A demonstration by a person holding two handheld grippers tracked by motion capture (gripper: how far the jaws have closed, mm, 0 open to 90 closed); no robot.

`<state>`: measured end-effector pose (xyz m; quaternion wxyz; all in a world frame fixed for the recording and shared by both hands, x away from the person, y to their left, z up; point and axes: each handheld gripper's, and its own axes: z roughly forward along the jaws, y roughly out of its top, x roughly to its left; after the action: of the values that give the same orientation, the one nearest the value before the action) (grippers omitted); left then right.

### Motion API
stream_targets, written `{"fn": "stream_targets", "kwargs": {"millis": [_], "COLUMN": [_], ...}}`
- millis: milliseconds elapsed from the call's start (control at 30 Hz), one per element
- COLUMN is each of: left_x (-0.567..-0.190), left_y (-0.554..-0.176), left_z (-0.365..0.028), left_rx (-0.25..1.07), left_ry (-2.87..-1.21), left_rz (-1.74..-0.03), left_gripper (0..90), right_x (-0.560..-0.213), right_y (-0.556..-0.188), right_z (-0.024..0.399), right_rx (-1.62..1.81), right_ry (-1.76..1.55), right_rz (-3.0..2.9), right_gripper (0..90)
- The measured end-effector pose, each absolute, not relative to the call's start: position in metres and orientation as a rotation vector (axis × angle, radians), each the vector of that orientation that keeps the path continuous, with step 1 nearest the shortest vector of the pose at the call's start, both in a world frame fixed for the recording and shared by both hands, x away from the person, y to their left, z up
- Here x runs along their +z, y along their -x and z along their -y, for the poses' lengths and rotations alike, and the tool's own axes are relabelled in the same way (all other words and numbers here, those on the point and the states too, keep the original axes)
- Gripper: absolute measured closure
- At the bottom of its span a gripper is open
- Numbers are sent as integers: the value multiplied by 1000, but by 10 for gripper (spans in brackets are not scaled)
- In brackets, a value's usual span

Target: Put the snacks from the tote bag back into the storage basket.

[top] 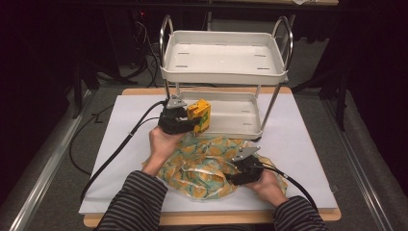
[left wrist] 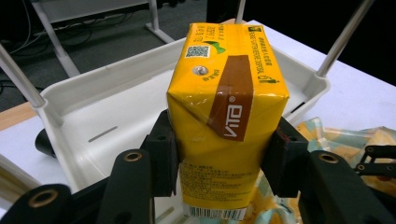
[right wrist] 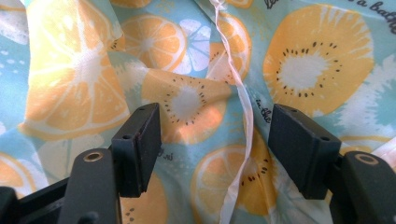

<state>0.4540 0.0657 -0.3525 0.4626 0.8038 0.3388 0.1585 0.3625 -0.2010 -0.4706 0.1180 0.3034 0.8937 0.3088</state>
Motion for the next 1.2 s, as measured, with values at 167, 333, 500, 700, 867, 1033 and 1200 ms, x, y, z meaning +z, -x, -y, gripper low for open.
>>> {"fn": "stream_targets", "kwargs": {"millis": [167, 333, 500, 700, 867, 1033, 1200], "left_x": [-354, -357, -357, -358, -360, -362, -365], "left_y": [-459, -463, -466, -470, -474, -478, -481], "left_z": [-64, -60, -60, -59, -58, -55, -53], "left_rx": [385, 386, 389, 397, 396, 401, 404], "left_ry": [-1973, -1972, -1966, -1967, -1961, -1955, -1951], "left_rz": [-841, -852, -859, -873, -883, -895, -909], "left_gripper": [535, 535, 535, 535, 535, 535, 535], "right_x": [-471, -471, -471, -471, -471, -471, -471], "right_y": [-362, -362, -362, -362, -362, -362, -362], "right_z": [201, 201, 201, 201, 201, 201, 201], "right_rx": [904, 905, 905, 905, 904, 905, 904], "right_ry": [-889, -894, -893, -894, -894, -894, -894], "right_rz": [-2613, -2613, -2614, -2614, -2613, -2614, -2613], "right_gripper": [353, 353, 353, 353, 354, 353, 354]}}
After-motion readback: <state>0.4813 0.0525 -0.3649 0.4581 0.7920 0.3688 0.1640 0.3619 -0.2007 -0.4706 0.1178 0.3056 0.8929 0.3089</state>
